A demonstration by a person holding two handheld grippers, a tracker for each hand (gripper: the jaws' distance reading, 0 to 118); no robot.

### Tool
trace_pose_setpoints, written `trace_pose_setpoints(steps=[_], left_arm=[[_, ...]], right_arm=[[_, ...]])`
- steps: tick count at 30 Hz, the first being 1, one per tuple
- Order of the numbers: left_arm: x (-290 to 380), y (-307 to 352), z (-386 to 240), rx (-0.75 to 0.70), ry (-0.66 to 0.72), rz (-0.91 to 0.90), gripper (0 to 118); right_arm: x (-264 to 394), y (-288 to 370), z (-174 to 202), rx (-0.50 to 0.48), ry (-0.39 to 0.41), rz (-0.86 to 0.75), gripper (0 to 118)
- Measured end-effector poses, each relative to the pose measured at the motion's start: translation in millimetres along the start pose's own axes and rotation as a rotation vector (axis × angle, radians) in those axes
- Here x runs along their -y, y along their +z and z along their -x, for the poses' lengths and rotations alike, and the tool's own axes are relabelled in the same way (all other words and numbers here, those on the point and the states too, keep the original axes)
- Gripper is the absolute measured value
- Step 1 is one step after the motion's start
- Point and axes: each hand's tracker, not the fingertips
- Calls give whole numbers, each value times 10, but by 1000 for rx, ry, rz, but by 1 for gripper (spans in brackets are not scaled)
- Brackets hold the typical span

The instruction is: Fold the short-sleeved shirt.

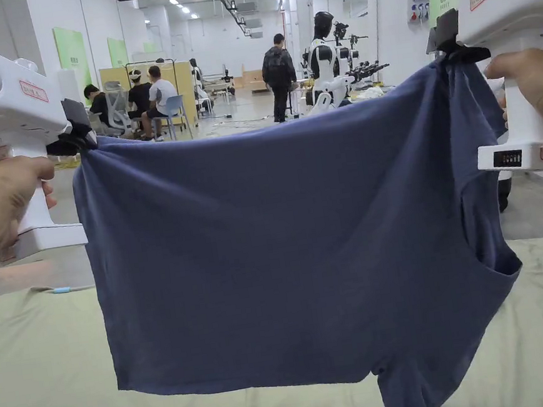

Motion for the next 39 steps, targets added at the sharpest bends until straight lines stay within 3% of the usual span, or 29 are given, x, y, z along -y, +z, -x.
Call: trace_pose_setpoints(steps=[6,9,13,18,22,24,32,35,39], left_arm=[[254,-191,86,28,23,43,3],[531,-306,50,16,-44,100,3],[863,-407,109,23,-34,124,3],[1269,-399,246,18,-63,179,3],[1717,-119,474,78,-2,192,3],[1985,75,591,116,31,211,3],[2900,1034,888,177,29,269,3],[3154,1400,971,171,6,269,3],[3546,1817,1160,176,9,304,3]], right_arm=[[323,-219,-101,-25,-26,62,6],[752,-395,-73,-48,-9,130,5],[1300,-599,-59,-96,-112,197,5],[1906,-560,-25,-98,-49,245,5],[2335,-294,-168,-145,-59,269,5],[2569,-64,-223,-134,-1,280,5],[3352,1209,-503,-247,-2,313,5],[3604,1657,-515,-280,56,350,5],[3923,2072,-498,-303,59,390,5]])
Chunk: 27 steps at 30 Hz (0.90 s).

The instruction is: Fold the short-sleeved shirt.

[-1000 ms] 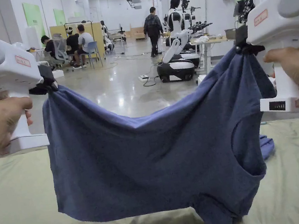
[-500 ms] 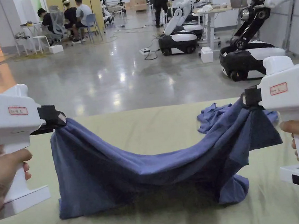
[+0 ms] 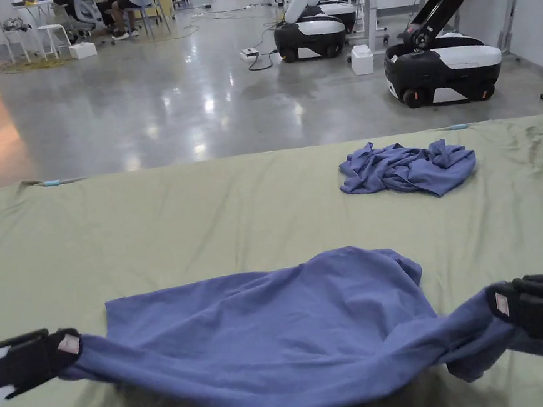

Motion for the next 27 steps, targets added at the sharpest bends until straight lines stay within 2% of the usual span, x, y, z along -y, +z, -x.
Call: trace_pose_setpoints(steps=[5,9,12,17,18,19,20,21,22,24,27], left_arm=[[497,235,204,-49,44,51,3],[773,417,324,-70,78,57,3],[988,443,375,-118,33,101,3],[1250,347,474,-120,46,187,3],[1266,328,473,-128,44,192,7],[1262,305,479,-148,57,224,25],[1226,289,496,-155,89,239,52],[1182,326,513,-114,128,209,73],[1117,428,481,-80,150,136,75],[939,663,296,-124,102,17,75],[773,1129,-229,-157,-95,-151,75]], right_arm=[[476,112,119,-15,12,53,5],[754,160,175,-52,65,114,5],[935,130,179,-65,75,172,5],[1172,-21,119,-67,85,289,5],[1184,-53,132,-63,76,308,5],[1191,-95,124,-40,69,342,6],[1182,-139,101,-1,61,375,22],[1167,-144,95,30,41,387,61],[1145,-116,82,43,8,371,83],[1034,68,47,24,-95,306,82],[839,466,195,95,-193,109,82]])
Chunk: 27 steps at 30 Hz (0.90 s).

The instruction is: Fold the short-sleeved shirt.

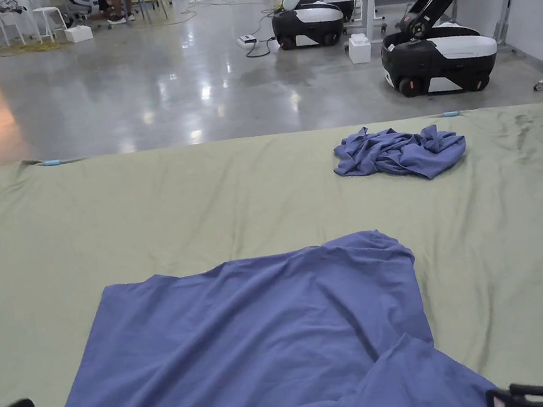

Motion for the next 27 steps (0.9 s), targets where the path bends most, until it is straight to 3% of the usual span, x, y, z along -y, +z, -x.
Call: trace_pose_setpoints(steps=[2,3,4,5,6,7,8,9,10,12,15,16,17,18,19,20,22,24,25,27], left_arm=[[-36,272,-312,8,-49,-116,70],[-15,379,-477,-14,-36,-154,28],[39,457,-617,-41,-16,-195,0],[87,491,-720,-30,-4,-230,0],[212,507,-848,-53,34,-272,0],[250,472,-901,5,50,-226,0],[245,426,-814,62,63,-185,0],[317,383,-869,24,40,-189,0],[374,358,-904,-19,-11,-199,0],[340,318,-852,5,-47,-141,0],[385,229,-756,31,-4,-132,0],[391,176,-695,28,-3,-125,0],[410,151,-671,26,-4,-128,0],[423,114,-637,27,-4,-125,0],[427,76,-605,28,-2,-119,0],[375,8,-720,24,0,-112,0],[373,-73,-713,20,3,-104,0],[339,-138,-709,6,-2,-95,0],[328,-178,-704,-9,-4,-90,0],[313,-244,-673,-16,0,-84,0]], right_arm=[[17,287,185,-10,-21,-187,81],[80,418,337,6,-19,-287,74],[155,515,439,16,-27,-378,50],[228,587,524,8,-32,-432,5],[245,615,643,0,-23,-439,2],[283,602,732,44,-20,-437,2],[276,606,773,11,-35,-425,2],[170,555,755,-80,-40,-353,2],[79,488,782,-88,-49,-325,2],[-167,307,792,-46,-45,-351,2],[-820,-307,619,-48,-31,-253,3],[-1069,-628,531,-39,-80,-238,13],[-1290,-961,444,-22,-101,-193,41],[-1550,-1429,308,-15,-133,-74,103],[-1722,-1941,28,-4,-151,78,118],[-1845,-2265,-122,69,-179,101,113],[-1978,-2905,-372,40,-258,253,104],[-1984,-3210,-491,88,-336,240,86],[-1997,-3318,-511,125,-341,234,81],[-2133,-3546,-457,165,-269,259,80]])
